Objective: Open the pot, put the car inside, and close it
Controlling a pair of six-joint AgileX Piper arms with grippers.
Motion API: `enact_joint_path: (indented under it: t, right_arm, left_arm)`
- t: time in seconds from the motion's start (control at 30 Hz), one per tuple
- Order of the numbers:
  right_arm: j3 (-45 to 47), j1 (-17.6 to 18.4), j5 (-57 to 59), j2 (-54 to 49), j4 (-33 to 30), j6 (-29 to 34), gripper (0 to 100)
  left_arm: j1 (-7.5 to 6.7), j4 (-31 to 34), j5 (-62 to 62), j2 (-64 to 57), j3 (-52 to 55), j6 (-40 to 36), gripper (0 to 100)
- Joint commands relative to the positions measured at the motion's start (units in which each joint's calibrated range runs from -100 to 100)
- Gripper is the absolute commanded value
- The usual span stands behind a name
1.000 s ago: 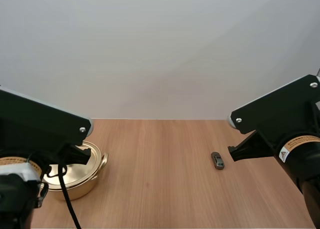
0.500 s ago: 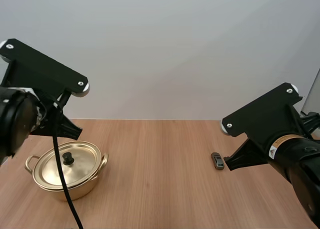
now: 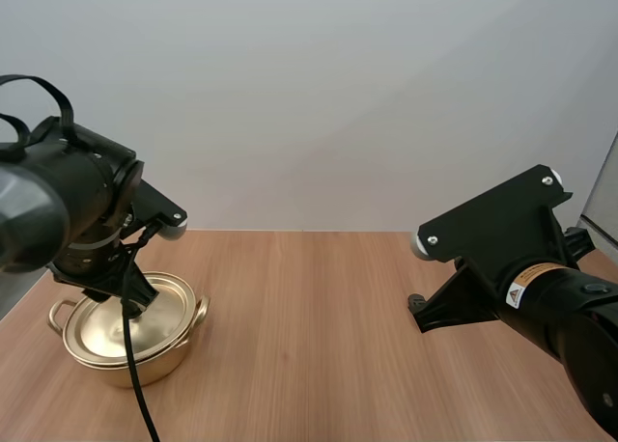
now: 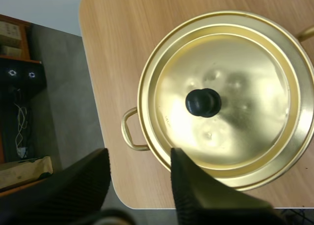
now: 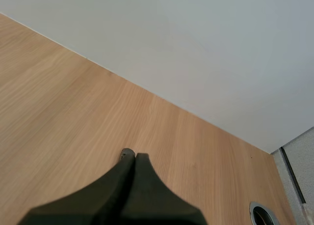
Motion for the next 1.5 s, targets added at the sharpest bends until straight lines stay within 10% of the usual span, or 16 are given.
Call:
enact_joint_path:
  t: [0.0,1.13,1.47]
  right_arm:
    - [-0.1,0.1,0.3,0.0,0.5,0.0,0]
    - [-0.1,0.1,7.8,-0.1,1.1,0.0,0]
    - [-0.1,0.1,7.8,-0.1,1.2,0.0,0]
  left_arm:
    - [0.01,-0.8,-0.2,0.7,0.0,0.0,100]
    - [0.11,-12.5,5.5,15.9,-8.3,1.1,100]
    - [8.03,-24.9,9.4,15.9,-11.2,10.8,100]
